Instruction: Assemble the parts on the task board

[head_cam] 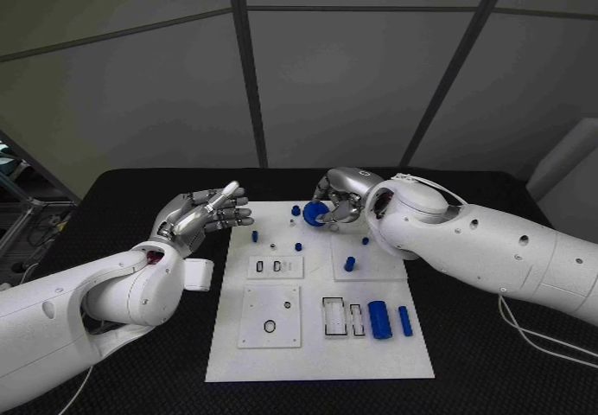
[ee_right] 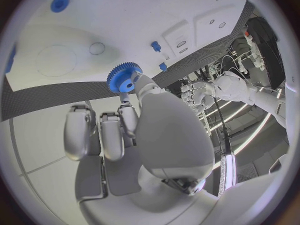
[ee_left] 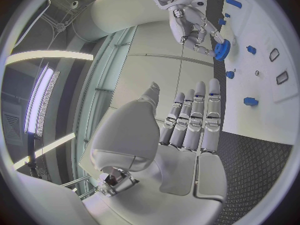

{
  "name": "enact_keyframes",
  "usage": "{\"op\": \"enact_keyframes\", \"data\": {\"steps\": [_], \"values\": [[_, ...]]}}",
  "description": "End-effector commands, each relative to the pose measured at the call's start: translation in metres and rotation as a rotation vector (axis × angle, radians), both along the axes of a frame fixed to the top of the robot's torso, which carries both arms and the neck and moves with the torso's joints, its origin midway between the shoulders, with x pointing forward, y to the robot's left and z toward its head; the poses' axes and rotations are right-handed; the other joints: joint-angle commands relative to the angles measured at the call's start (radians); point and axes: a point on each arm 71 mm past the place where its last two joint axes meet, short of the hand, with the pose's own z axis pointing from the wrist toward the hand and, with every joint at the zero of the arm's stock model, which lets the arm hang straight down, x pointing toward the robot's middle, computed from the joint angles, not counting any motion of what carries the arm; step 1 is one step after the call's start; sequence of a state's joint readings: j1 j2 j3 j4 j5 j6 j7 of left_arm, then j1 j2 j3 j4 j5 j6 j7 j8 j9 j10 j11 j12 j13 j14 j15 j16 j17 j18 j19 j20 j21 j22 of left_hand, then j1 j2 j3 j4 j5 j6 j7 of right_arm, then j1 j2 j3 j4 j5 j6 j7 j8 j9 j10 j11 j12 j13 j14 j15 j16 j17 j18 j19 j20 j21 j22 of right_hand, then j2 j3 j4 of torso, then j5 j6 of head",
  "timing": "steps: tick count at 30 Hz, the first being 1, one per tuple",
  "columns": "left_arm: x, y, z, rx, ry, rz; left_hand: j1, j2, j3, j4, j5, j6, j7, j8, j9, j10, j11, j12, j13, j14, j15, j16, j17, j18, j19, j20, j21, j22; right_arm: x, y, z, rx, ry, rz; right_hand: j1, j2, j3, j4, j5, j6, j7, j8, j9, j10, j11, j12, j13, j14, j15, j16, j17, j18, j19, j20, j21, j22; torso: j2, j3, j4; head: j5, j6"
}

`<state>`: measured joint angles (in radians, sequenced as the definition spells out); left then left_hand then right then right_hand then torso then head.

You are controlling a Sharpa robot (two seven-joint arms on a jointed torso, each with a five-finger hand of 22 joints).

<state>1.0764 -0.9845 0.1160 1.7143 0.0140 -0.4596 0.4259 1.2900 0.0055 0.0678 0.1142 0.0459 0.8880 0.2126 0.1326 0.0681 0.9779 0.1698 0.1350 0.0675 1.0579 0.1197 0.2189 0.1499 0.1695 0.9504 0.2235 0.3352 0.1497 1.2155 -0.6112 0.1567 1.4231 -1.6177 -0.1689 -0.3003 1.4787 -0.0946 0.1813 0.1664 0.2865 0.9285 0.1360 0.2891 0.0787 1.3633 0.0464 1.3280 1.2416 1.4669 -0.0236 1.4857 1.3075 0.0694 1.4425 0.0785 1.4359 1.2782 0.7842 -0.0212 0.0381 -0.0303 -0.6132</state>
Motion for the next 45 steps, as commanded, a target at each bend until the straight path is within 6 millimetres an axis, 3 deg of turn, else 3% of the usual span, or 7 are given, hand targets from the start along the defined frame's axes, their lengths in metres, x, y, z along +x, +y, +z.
{"op": "enact_keyframes", "data": {"steps": [1,8,14,20,35,45], "values": [[-0.001,-0.002,0.002,-0.006,-0.009,-0.017,0.01,0.001,-0.002,-0.004,0.001,0.003,0.005,-0.006,-0.001,0.007,0.002,-0.007,-0.001,-0.003,0.004,-0.006,0.001,0.01,-0.006,0.003,-0.006,-0.001,0.002,0.006,0.002,-0.003,-0.035,0.008,-0.007,0.0,0.004,0.001,0.006,0.003,0.001,-0.002,-0.001,0.004,0.002,0.003,-0.001,0.067,-0.004,0.007,0.069,-0.013,0.005,-0.001,0.006,0.001,0.0,0.0003,-0.0011,0.005,-0.001],[-0.001,-0.002,0.002,-0.007,-0.01,-0.017,0.01,0.001,-0.002,-0.004,0.001,0.003,0.005,-0.006,-0.001,0.007,0.002,-0.007,-0.001,-0.003,0.004,-0.006,0.001,0.01,-0.006,0.003,-0.006,-0.001,0.001,0.024,-0.014,-0.04,-0.02,0.029,-0.012,-0.003,0.009,-0.001,0.007,0.002,0.003,-0.005,-0.003,0.002,0.003,0.002,-0.002,0.067,-0.004,0.007,0.069,-0.014,0.007,-0.001,0.008,0.006,0.0,0.0018,-0.001,0.007,0.001],[-0.001,-0.004,0.002,-0.009,-0.009,-0.021,0.01,0.001,-0.002,-0.004,0.001,0.003,0.005,-0.006,-0.001,0.007,0.002,-0.007,-0.001,-0.003,0.004,-0.006,0.001,0.01,-0.006,0.003,-0.006,-0.001,0.003,0.036,-0.018,-0.045,-0.026,0.043,-0.013,-0.004,0.011,-0.002,0.007,0.0,0.003,-0.006,-0.004,0.001,0.003,0.001,-0.003,0.067,-0.003,0.007,0.069,-0.014,0.008,-0.001,0.009,0.008,0.002,0.0022,0.0008,0.005,0.0],[0.0,-0.005,0.002,-0.009,-0.008,-0.022,0.01,0.001,-0.002,-0.004,0.001,0.003,0.005,-0.006,-0.001,0.007,0.002,-0.007,-0.001,-0.003,0.004,-0.006,0.001,0.01,-0.006,0.003,-0.006,-0.001,0.004,0.045,-0.019,-0.042,-0.029,0.051,-0.014,-0.004,0.013,-0.003,0.007,-0.001,0.004,-0.007,-0.005,0.001,0.003,0.001,-0.003,0.068,-0.003,0.007,0.07,-0.014,0.008,-0.001,0.009,0.009,0.001,0.0031,-0.0018,0.007,-0.001],[0.0,-0.006,0.001,-0.01,-0.006,-0.025,0.01,0.001,-0.002,-0.004,0.001,0.003,0.005,-0.006,-0.001,0.007,0.002,-0.007,-0.001,-0.003,0.004,-0.006,0.001,0.01,-0.006,0.003,-0.006,-0.001,0.006,0.05,-0.019,-0.038,-0.052,0.045,-0.02,-0.009,0.021,-0.006,0.006,-0.007,0.006,-0.013,-0.008,0.0,0.006,0.001,-0.002,0.068,-0.001,0.007,0.071,-0.016,0.011,0.001,0.012,0.015,0.001,0.0019,-0.001,0.009,-0.002],[0.0,-0.006,0.001,-0.01,-0.005,-0.027,0.01,0.001,-0.002,-0.004,0.001,0.003,0.005,-0.006,-0.001,0.007,0.002,-0.007,-0.001,-0.003,0.004,-0.006,0.001,0.01,-0.006,0.003,-0.006,-0.001,0.011,0.051,-0.024,-0.068,-0.024,0.04,-0.048,-0.027,0.038,-0.017,-0.007,-0.054,0.02,-0.043,-0.014,-0.02,0.018,-0.019,-0.025,0.067,0.009,0.007,0.07,-0.015,0.009,0.01,0.012,0.015,0.0,0.0021,-0.002,0.01,-0.003]]}}
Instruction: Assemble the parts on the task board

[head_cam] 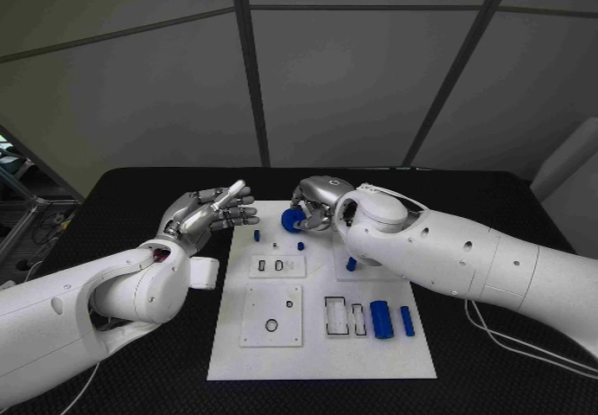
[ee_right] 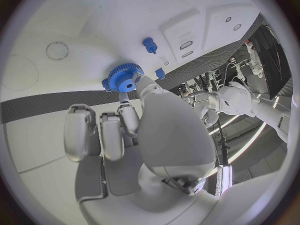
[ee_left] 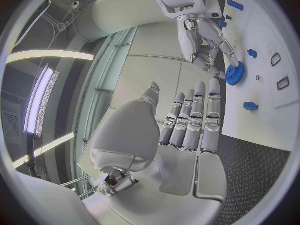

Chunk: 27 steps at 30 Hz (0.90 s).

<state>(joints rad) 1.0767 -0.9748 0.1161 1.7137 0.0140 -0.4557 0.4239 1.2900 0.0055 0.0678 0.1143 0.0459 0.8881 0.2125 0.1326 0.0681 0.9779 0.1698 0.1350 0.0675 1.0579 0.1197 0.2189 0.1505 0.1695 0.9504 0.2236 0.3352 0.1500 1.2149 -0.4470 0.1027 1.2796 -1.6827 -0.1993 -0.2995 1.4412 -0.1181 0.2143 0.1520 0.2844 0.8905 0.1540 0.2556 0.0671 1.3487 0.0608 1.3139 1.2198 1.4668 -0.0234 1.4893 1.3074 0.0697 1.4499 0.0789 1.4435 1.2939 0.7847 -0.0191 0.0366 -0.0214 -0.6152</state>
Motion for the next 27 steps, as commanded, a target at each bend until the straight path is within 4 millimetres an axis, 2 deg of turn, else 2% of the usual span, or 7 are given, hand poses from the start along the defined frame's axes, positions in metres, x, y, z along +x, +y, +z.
{"op": "enact_keyframes", "data": {"steps": [1,6,8,14,18,21,27], "values": [[-0.0001,-0.0016,0.0014,-0.005,-0.006,-0.016,0.01,0.001,-0.002,-0.004,0.001,0.003,0.005,-0.006,-0.001,0.007,0.002,-0.007,-0.001,-0.003,0.004,-0.006,0.001,0.01,-0.006,0.003,-0.006,-0.002,0.0015,0.0003,0.0002,-0.022,0.004,0.006,-0.015,-0.007,0.007,-0.004,-0.006,-0.026,0.004,-0.015,-0.003,-0.008,0.006,-0.006,-0.005,0.067,0.011,0.003,0.07,-0.016,0.001,0.011,0.004,-0.001,0.0,0.0,-0.0005,0.001,-0.001],[-0.0001,-0.0017,0.0013,-0.005,-0.005,-0.017,0.01,0.001,-0.003,-0.006,0.001,0.003,0.006,-0.007,-0.001,0.007,0.002,-0.009,-0.001,-0.005,0.005,-0.009,0.001,0.009,-0.007,0.003,-0.007,-0.002,0.0022,0.001,-0.0016,-0.036,0.021,0.01,-0.031,-0.017,0.009,-0.009,-0.012,-0.065,0.011,-0.037,-0.003,-0.016,0.013,-0.012,-0.013,0.067,0.017,0.003,0.07,-0.015,0.0,0.017,0.004,-0.001,0.0,0.0006,-0.0007,0.0,-0.002],[-0.0001,-0.0016,0.0013,-0.005,-0.005,-0.017,0.01,0.001,-0.003,-0.006,0.001,0.003,0.006,-0.007,-0.001,0.007,0.002,-0.009,-0.001,-0.005,0.005,-0.009,0.001,0.009,-0.007,0.003,-0.007,-0.002,0.0025,0.001,-0.0023,-0.039,0.026,0.01,-0.04,-0.024,0.009,-0.009,-0.017,-0.106,0.012,-0.06,-0.005,-0.024,0.014,-0.02,-0.024,0.067,0.019,0.003,0.071,-0.015,-0.001,0.02,0.004,-0.002,0.0,0.0008,-0.0008,0.0,-0.002],[0.0,-0.0015,0.0012,-0.005,-0.004,-0.017,0.01,0.001,-0.003,-0.006,0.001,0.003,0.006,-0.007,-0.001,0.007,0.002,-0.009,-0.001,-0.005,0.005,-0.009,0.001,0.009,-0.007,0.003,-0.007,-0.002,0.0026,0.0004,-0.0032,-0.039,0.04,0.01,-0.064,-0.034,-0.002,0.004,-0.017,-0.121,0.013,-0.066,0.0,-0.027,0.016,-0.022,-0.027,0.067,0.021,0.004,0.073,-0.015,-0.001,0.023,0.004,-0.001,0.0,0.0009,-0.0005,0.0,-0.002],[-0.0001,-0.001,0.0012,-0.004,-0.003,-0.016,0.01,0.001,-0.003,-0.006,0.001,0.003,0.006,-0.007,-0.001,0.007,0.002,-0.009,-0.001,-0.005,0.005,-0.009,0.001,0.009,-0.007,0.003,-0.007,-0.002,0.0015,-0.0016,-0.0038,-0.031,0.061,0.012,-0.1,-0.026,-0.01,0.029,0.015,-0.095,0.014,-0.051,0.006,-0.023,0.017,-0.017,-0.022,0.068,0.022,0.005,0.076,-0.015,0.0,0.024,0.005,0.002,0.0,0.0005,-0.0005,0.0,-0.003],[-0.0001,-0.0006,0.0011,-0.003,-0.002,-0.015,0.01,0.002,-0.003,-0.006,0.001,0.003,0.006,-0.007,-0.001,0.007,0.002,-0.009,-0.001,-0.005,0.005,-0.009,0.001,0.009,-0.007,0.004,-0.008,-0.002,0.0005,-0.0035,-0.0046,-0.023,0.085,0.014,-0.158,-0.011,-0.018,0.069,0.073,-0.069,0.013,-0.039,0.009,-0.017,0.017,-0.008,-0.013,0.068,0.023,0.007,0.08,-0.016,0.001,0.025,0.007,0.005,-0.001,0.0008,-0.0016,0.002,-0.004],[-0.0002,-0.0005,0.001,-0.003,0.0,-0.016,0.011,0.002,-0.003,-0.007,0.001,0.003,0.006,-0.008,-0.001,0.007,0.002,-0.009,-0.001,-0.005,0.005,-0.01,0.002,0.009,-0.007,0.004,-0.008,-0.003,-0.0016,-0.0073,-0.0053,-0.009,0.118,0.017,-0.219,0.013,-0.019,0.114,0.127,-0.035,0.007,-0.029,0.01,-0.004,0.012,0.008,0.005,0.069,0.019,0.009,0.085,-0.017,0.004,0.022,0.011,0.012,-0.001,0.0008,-0.0011,0.003,-0.006]]}}
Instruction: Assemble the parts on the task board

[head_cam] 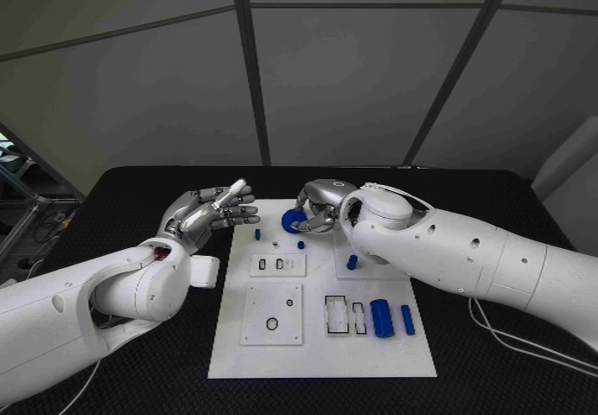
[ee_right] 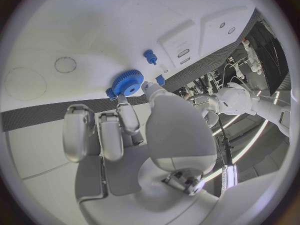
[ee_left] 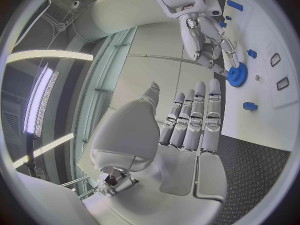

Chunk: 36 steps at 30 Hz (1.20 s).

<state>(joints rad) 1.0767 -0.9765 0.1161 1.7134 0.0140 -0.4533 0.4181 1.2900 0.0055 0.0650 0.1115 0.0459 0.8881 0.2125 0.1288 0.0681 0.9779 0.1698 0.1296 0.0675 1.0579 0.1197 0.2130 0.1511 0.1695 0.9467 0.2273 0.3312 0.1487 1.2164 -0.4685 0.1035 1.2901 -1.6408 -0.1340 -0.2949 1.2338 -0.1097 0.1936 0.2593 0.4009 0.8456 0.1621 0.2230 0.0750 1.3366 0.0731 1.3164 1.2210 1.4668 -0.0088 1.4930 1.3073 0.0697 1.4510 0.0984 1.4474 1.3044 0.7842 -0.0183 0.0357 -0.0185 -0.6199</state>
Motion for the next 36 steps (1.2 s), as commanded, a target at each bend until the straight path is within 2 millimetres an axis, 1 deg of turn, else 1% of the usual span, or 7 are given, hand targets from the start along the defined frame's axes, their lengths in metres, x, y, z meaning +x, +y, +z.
{"op": "enact_keyframes", "data": {"steps": [1,6,12,18,25,29,36], "values": [[0.0,-0.001,0.001,-0.004,-0.005,-0.014,0.012,0.002,0.0,-0.005,0.001,0.003,0.006,-0.004,-0.001,0.007,0.002,-0.004,-0.001,-0.005,0.005,-0.004,0.001,0.009,-0.004,0.0,-0.004,-0.001,-0.002,0.0,-0.001,0.014,0.049,0.014,-0.014,0.007,0.002,0.009,0.014,0.012,-0.002,0.003,0.001,0.009,0.0,0.007,0.005,0.07,0.004,0.006,0.086,-0.017,0.003,0.002,0.007,0.002,0.0,0.0,-0.0001,0.0,-0.001],[0.0,-0.001,0.001,-0.004,-0.004,-0.014,0.013,0.002,0.0,-0.005,0.001,0.003,0.006,-0.004,-0.001,0.007,0.002,-0.005,-0.001,-0.005,0.005,-0.004,0.001,0.009,-0.004,0.0,-0.004,-0.001,0.0,-0.004,-0.003,0.01,0.061,-0.005,-0.024,0.008,0.002,0.015,0.031,-0.001,0.001,-0.011,-0.005,0.007,0.001,0.006,0.003,0.07,0.004,0.007,0.088,-0.017,0.003,0.002,0.007,0.003,0.0,-0.0006,0.0005,-0.001,0.0],[0.0,-0.001,0.001,-0.003,-0.004,-0.013,0.015,0.003,0.0,-0.007,0.001,0.003,0.007,-0.005,-0.001,0.007,0.003,-0.005,-0.001,-0.005,0.005,-0.005,0.002,0.009,-0.004,0.0,-0.005,-0.002,0.001,-0.009,-0.004,-0.001,0.073,-0.028,-0.007,0.001,0.01,-0.001,0.046,-0.026,0.009,-0.036,-0.009,0.003,0.007,0.004,0.001,0.071,0.009,0.009,0.095,-0.018,0.003,0.005,0.008,0.004,0.0,-0.0008,0.0008,-0.001,-0.001],[0.0,0.0,0.001,-0.003,-0.005,-0.013,0.016,0.004,0.0,-0.008,0.001,0.004,0.007,-0.006,-0.001,0.007,0.003,-0.006,-0.001,-0.005,0.005,-0.006,0.002,0.01,-0.004,0.0,-0.005,-0.002,0.001,-0.014,-0.005,-0.019,0.081,-0.039,0.028,-0.003,0.022,-0.035,-0.012,-0.037,0.014,-0.058,-0.008,0.003,0.012,0.006,0.003,0.073,0.014,0.014,0.106,-0.019,0.006,0.01,0.012,0.012,0.0,-0.0002,0.0001,-0.002,-0.001],[0.0,0.0,0.001,-0.002,-0.005,-0.01,0.016,0.004,0.0,-0.008,0.001,0.004,0.007,-0.006,-0.001,0.007,0.003,-0.006,-0.001,-0.005,0.005,-0.006,0.002,0.01,-0.004,0.0,-0.005,-0.002,-0.001,-0.024,0.002,0.031,0.014,-0.054,0.053,0.003,0.036,-0.061,-0.007,-0.016,0.011,-0.057,-0.005,0.019,0.01,0.022,0.024,0.075,0.013,0.019,0.116,-0.021,0.011,0.01,0.017,0.022,-0.001,0.0001,0.0012,-0.001,-0.001],[0.0,0.001,0.001,-0.001,-0.005,-0.008,0.017,0.004,0.0,-0.009,0.001,0.004,0.007,-0.006,-0.001,0.007,0.003,-0.006,-0.001,-0.005,0.005,-0.006,0.002,0.009,-0.004,0.0,-0.005,-0.002,-0.004,-0.038,0.01,0.101,-0.059,-0.066,0.065,0.005,0.047,-0.075,-0.002,0.0,0.008,-0.054,-0.003,0.023,0.007,0.026,0.028,0.074,0.011,0.018,0.114,-0.021,0.012,0.008,0.018,0.024,-0.001,0.001,-0.0005,0.002,0.0],[0.0,0.004,0.001,0.001,-0.005,-0.003,0.017,0.004,0.0,-0.009,0.001,0.004,0.007,-0.006,-0.001,0.007,0.003,-0.007,-0.001,-0.005,0.005,-0.006,0.002,0.009,-0.004,0.0,-0.005,-0.002,-0.013,-0.088,0.023,0.276,-0.108,-0.135,0.068,-0.01,0.048,-0.085,-0.031,0.025,0.003,-0.048,-0.001,0.02,0.003,0.02,0.02,0.068,0.007,0.006,0.088,-0.018,0.003,0.006,0.01,0.007,-0.002,0.0006,-0.0038,0.0,0.003]]}}
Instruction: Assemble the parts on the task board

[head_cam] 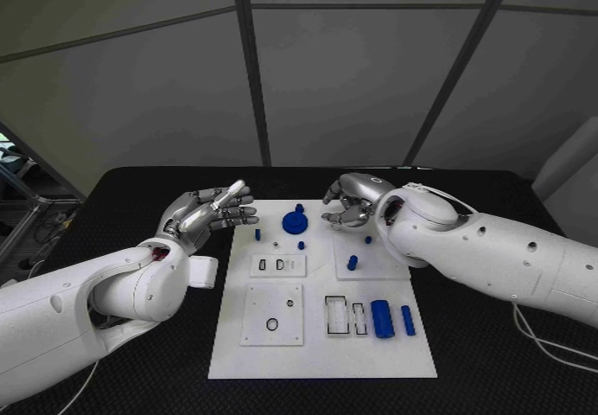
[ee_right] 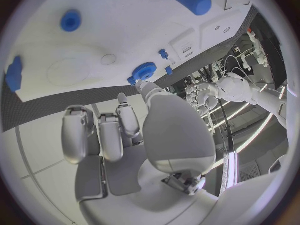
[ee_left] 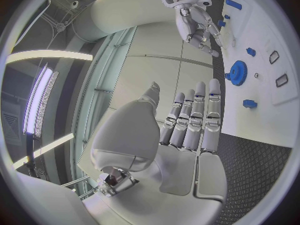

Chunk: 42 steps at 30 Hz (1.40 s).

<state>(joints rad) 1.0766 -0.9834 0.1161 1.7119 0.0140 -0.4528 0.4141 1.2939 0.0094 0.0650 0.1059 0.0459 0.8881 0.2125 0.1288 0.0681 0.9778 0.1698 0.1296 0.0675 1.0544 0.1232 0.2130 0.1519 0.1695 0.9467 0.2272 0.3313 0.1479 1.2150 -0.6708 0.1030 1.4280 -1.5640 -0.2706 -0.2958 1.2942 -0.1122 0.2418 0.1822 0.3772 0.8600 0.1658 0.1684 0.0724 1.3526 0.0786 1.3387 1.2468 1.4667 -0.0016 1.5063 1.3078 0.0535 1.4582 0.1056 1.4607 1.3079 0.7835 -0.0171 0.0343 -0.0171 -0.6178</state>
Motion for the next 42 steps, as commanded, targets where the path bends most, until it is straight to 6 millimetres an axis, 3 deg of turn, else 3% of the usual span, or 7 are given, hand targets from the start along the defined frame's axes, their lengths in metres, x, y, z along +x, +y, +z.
{"op": "enact_keyframes", "data": {"steps": [1,8,17,26,30,36,42], "values": [[0.0,0.0,0.002,-0.003,-0.009,-0.009,0.014,0.0,0.0,-0.004,0.001,0.004,0.007,-0.006,-0.001,0.007,0.003,-0.007,-0.001,-0.002,0.002,-0.007,0.001,0.009,-0.004,0.0,-0.005,-0.001,-0.004,-0.022,0.012,0.168,-0.063,-0.04,0.009,-0.009,-0.001,-0.01,-0.009,0.014,-0.001,0.007,0.001,0.001,-0.003,-0.005,-0.009,0.067,-0.001,-0.009,0.083,0.0,-0.006,-0.002,-0.006,-0.001,-0.002,-0.0007,-0.0023,-0.002,0.002],[0.0,0.0,0.001,-0.002,-0.009,-0.008,0.015,-0.001,0.0,-0.006,0.001,0.004,0.007,-0.006,-0.001,0.007,0.003,-0.007,-0.001,-0.002,0.002,-0.007,0.002,0.009,-0.004,0.001,-0.006,-0.001,-0.005,-0.078,0.012,0.186,-0.037,-0.084,0.048,-0.035,-0.005,-0.04,-0.099,0.043,-0.015,0.008,0.0,-0.014,-0.015,-0.026,-0.033,0.059,-0.01,-0.028,0.05,0.009,-0.031,-0.009,-0.031,-0.049,-0.005,0.0049,-0.0085,-0.011,0.007],[0.001,0.0,0.001,-0.004,-0.01,-0.01,0.018,-0.002,-0.001,-0.009,0.001,0.004,0.007,-0.007,-0.001,0.007,0.003,-0.008,-0.001,-0.002,0.002,-0.009,0.002,0.01,-0.005,0.001,-0.006,-0.002,-0.002,-0.123,0.009,0.19,-0.032,-0.065,0.084,-0.051,-0.023,-0.062,-0.094,0.027,-0.022,-0.011,-0.004,-0.019,-0.022,-0.033,-0.038,0.06,-0.018,-0.03,0.053,0.012,-0.039,-0.018,-0.042,-0.066,-0.003,0.0087,-0.0101,-0.034,0.013],[0.002,-0.001,0.0,0.004,-0.017,-0.014,0.019,-0.002,-0.001,-0.01,0.001,0.004,0.007,-0.007,-0.001,0.008,0.003,-0.009,-0.001,-0.002,0.002,-0.009,0.002,0.01,-0.005,0.001,-0.006,-0.002,-0.002,-0.132,-0.01,0.183,0.027,-0.043,0.086,-0.051,-0.045,-0.06,-0.054,0.021,-0.019,-0.02,-0.004,-0.019,-0.02,-0.033,-0.038,0.062,-0.017,-0.03,0.057,0.011,-0.037,-0.018,-0.043,-0.065,-0.003,0.0027,-0.005,-0.041,0.011],[0.003,-0.001,0.0,0.007,-0.019,-0.015,0.019,-0.002,-0.001,-0.01,0.001,0.004,0.007,-0.007,-0.001,0.008,0.003,-0.009,-0.001,-0.002,0.002,-0.009,0.002,0.01,-0.005,0.001,-0.006,-0.002,-0.003,-0.131,-0.02,0.18,0.054,-0.036,0.089,-0.049,-0.046,-0.061,-0.051,0.022,-0.018,-0.02,-0.004,-0.018,-0.019,-0.031,-0.035,0.063,-0.016,-0.028,0.06,0.011,-0.037,-0.018,-0.043,-0.064,-0.003,0.0046,-0.0057,-0.033,0.008],[0.003,0.0,0.0,0.009,-0.02,-0.014,0.019,-0.002,-0.001,-0.01,0.001,0.004,0.007,-0.008,-0.001,0.008,0.003,-0.009,-0.001,-0.002,0.002,-0.009,0.003,0.01,-0.005,0.001,-0.007,-0.002,-0.003,-0.131,-0.028,0.172,0.083,-0.037,0.092,-0.046,-0.047,-0.062,-0.047,0.023,-0.016,-0.02,-0.004,-0.016,-0.018,-0.029,-0.032,0.064,-0.016,-0.026,0.066,0.01,-0.035,-0.018,-0.042,-0.061,-0.003,0.0016,-0.0056,-0.035,0.003],[0.003,0.001,0.0,0.011,-0.02,-0.01,0.019,-0.002,-0.001,-0.01,0.001,0.004,0.007,-0.008,-0.001,0.008,0.003,-0.009,-0.001,-0.002,0.002,-0.009,0.003,0.01,-0.005,0.001,-0.007,-0.002,-0.004,-0.134,-0.031,0.169,0.093,-0.04,0.092,-0.045,-0.05,-0.061,-0.042,0.024,-0.014,-0.021,-0.004,-0.014,-0.016,-0.027,-0.03,0.065,-0.014,-0.024,0.071,0.01,-0.033,-0.017,-0.04,-0.058,-0.003,0.0037,-0.0075,-0.034,0.001]]}}
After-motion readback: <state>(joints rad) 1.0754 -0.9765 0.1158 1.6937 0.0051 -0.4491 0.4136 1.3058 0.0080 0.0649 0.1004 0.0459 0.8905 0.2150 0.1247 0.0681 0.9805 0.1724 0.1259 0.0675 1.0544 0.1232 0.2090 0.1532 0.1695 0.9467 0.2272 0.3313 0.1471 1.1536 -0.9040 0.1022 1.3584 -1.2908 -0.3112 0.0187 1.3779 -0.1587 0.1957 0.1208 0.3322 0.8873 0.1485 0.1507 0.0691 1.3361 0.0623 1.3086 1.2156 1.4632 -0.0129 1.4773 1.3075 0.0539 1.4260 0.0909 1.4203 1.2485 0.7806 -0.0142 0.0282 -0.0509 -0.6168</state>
